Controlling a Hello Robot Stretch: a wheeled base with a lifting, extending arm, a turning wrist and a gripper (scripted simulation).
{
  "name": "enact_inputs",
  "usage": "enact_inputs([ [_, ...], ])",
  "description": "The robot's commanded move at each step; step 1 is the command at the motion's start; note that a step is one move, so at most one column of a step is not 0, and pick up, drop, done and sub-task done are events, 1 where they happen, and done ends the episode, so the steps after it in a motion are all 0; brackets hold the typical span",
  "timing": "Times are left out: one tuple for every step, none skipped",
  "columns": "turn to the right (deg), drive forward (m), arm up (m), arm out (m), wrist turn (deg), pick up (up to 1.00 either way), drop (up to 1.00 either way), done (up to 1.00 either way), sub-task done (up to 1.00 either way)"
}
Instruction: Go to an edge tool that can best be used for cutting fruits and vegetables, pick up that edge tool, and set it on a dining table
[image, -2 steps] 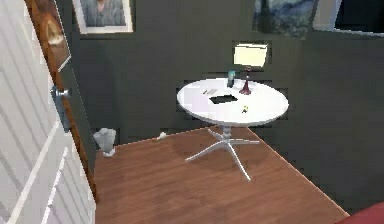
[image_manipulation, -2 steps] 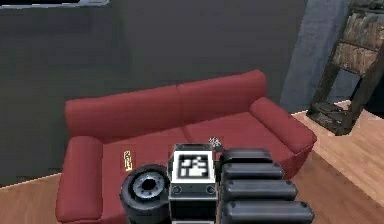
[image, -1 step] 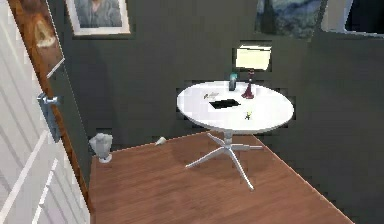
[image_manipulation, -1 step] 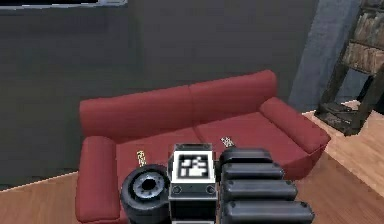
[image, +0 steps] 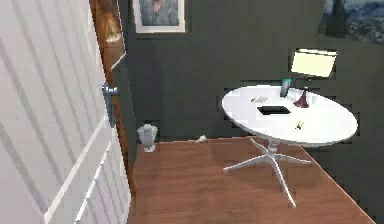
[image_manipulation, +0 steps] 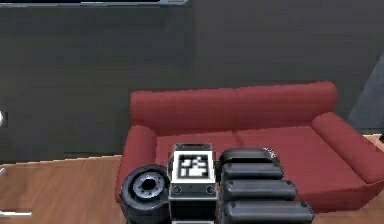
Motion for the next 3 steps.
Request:
enact_inputs([
  [0.0, 1.00, 0.00, 0.00, 0.0, 0.00, 0.00, 0.00, 0.00],
  [-6.0, 0.00, 0.00, 0.00, 0.0, 0.00, 0.00, 0.00, 0.00],
  [0.0, 0.45, 0.00, 0.00, 0.0, 0.00, 0.00, 0.00, 0.00],
])
